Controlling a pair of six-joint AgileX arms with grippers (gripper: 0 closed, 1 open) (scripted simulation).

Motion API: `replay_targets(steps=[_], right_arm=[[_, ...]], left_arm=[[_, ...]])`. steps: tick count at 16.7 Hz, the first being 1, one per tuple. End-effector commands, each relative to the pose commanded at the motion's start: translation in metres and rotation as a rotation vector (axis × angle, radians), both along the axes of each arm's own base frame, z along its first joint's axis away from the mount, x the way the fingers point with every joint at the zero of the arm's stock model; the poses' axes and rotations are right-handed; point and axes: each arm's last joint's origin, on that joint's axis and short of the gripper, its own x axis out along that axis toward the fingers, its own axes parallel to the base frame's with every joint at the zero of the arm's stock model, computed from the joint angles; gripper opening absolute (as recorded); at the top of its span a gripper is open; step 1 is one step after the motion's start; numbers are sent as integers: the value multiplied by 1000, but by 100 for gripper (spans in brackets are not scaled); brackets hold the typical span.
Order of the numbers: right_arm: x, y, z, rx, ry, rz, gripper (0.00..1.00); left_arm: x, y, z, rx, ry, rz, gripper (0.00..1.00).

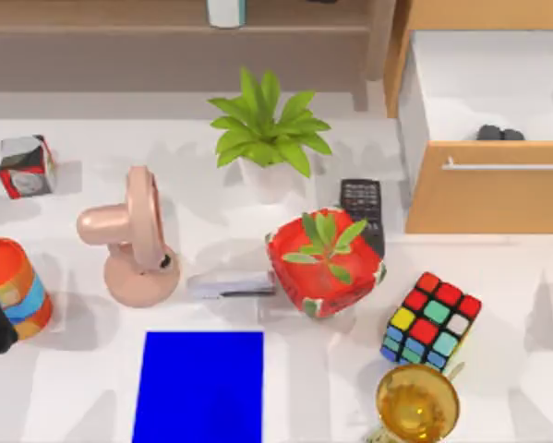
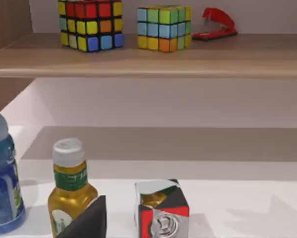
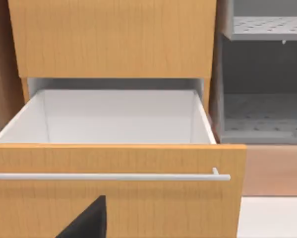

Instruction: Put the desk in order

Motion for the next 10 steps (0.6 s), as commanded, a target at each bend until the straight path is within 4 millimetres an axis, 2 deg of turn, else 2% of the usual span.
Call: replay_targets(steps=[3,5,7,10], right_arm=[[0,0,1,2,9,0,100],[0,1,10,17,50,4,100],[3,2,27,40,114,10,100],[15,3,67,83,245,5,100]], left_arm=[[0,0,0,0,0,0,100],[0,0,0,0,0,0,100],[0,0,0,0,0,0,100],[0,0,0,0,0,0,100]])
